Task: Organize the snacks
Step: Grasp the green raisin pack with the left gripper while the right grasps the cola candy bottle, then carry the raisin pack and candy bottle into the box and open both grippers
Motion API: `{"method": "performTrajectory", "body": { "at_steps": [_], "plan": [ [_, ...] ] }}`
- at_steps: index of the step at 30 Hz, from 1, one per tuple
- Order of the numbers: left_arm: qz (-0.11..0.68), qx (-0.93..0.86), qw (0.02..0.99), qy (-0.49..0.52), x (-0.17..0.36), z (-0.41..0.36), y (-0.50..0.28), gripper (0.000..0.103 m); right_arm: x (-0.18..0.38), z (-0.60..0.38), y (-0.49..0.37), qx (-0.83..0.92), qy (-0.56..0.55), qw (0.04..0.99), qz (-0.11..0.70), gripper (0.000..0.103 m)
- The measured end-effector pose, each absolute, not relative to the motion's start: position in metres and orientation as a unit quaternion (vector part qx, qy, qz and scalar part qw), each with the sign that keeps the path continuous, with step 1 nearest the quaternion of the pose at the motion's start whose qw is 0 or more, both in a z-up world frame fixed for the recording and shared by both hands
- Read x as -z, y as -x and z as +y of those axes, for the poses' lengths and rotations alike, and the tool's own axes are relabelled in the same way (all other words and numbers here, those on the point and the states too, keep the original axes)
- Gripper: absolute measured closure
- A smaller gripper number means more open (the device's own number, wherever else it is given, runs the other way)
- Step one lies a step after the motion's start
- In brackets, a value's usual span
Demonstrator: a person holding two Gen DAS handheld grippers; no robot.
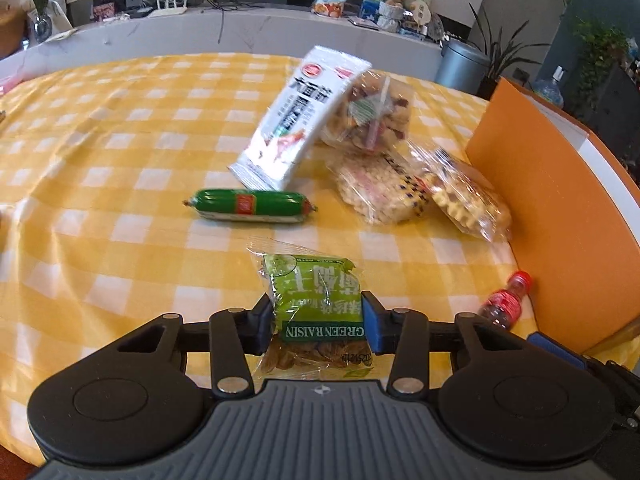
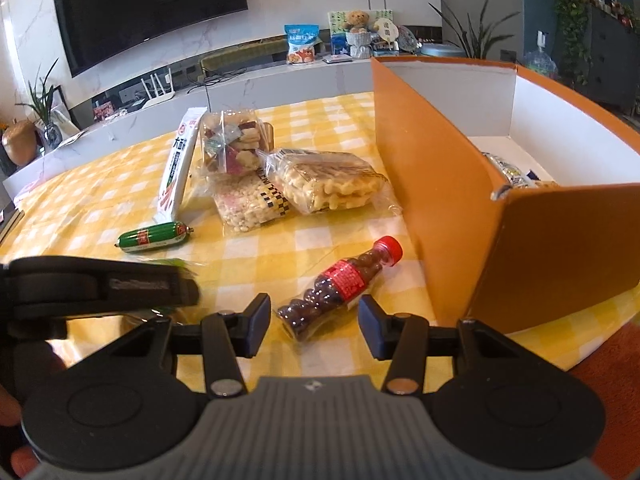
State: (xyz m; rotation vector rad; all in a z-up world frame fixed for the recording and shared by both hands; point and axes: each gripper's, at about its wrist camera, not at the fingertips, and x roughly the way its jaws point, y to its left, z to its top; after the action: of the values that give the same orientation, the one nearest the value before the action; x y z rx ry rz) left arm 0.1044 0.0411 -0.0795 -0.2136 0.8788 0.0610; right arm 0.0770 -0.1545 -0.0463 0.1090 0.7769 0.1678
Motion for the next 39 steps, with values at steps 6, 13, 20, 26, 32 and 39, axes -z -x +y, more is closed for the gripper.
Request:
{"method": "performTrajectory", "body": {
  "at_steps": [6,13,20,26,32,39],
  "plan": [
    [0.418,-0.035,0.901,0.110,0.080,0.053,-0.110,0.054,0.050,-0.157,-0.099,-0.034,-0.127,0.906,0.402,0.041],
    [0.418,-0.028,0.901,0.110,0.082,0.056,-0.113,0.054,0.054,-0.145,-0.119,0.015,-0.145,0.897,0.418,0.039],
    [0.421,-0.017,0.900,0.113,0.086,0.053,-0.115,0.054,0.064,-0.139,-0.124,0.028,-0.113,0.900,0.419,0.048],
    [0.426,-0.013,0.898,0.112,0.088,0.052,-0.117,0.054,0.066,-0.133,-0.121,0.000,-0.068,0.910,0.410,0.064],
    [0.421,-0.008,0.904,0.080,0.089,0.043,-0.117,0.053,0.067,-0.136,-0.114,-0.032,-0.034,0.915,0.401,0.071],
    [0.436,-0.015,0.898,0.055,0.087,0.039,-0.116,0.043,0.066,-0.144,-0.115,-0.068,-0.028,0.912,0.404,0.072]
  ]
}}
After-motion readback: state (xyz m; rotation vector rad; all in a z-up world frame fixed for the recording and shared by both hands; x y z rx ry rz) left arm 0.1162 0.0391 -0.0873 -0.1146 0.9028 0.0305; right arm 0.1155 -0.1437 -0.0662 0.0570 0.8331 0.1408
